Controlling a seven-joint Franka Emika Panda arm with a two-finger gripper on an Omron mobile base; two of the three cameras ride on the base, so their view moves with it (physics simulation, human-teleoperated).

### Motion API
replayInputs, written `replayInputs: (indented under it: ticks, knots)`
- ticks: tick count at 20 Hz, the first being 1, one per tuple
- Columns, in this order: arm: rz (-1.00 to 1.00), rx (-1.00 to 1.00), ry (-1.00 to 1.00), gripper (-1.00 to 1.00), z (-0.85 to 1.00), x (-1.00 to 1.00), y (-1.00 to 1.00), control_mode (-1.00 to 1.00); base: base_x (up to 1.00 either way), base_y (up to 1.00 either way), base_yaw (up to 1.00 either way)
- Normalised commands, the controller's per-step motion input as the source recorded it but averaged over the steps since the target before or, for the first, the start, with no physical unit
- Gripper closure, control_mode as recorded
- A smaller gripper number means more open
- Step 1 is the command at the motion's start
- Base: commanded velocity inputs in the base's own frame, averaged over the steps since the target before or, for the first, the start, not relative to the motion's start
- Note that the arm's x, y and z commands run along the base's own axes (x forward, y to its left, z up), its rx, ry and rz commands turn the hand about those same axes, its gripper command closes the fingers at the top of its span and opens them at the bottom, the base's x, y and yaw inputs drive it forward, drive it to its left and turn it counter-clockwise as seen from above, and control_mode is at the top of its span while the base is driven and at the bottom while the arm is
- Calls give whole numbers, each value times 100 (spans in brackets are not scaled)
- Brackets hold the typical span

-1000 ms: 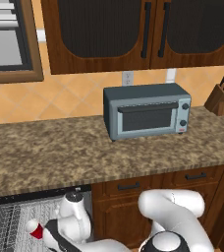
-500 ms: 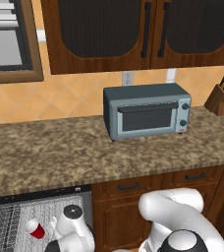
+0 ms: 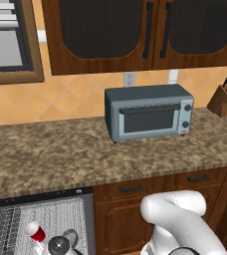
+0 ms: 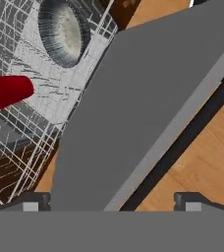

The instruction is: Pick up the cup and bowl from the counter, place them in the dishwasher, and close the dishwasher door.

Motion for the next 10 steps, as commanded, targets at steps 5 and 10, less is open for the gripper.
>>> replayInputs:
  ticks: [5, 10]
  knots:
    - [2, -36, -35, -100, -1, -47, 61, -100, 0, 0, 0]
    - [4, -29, -16, -100, -24, -36, 58, -100, 0, 0, 0]
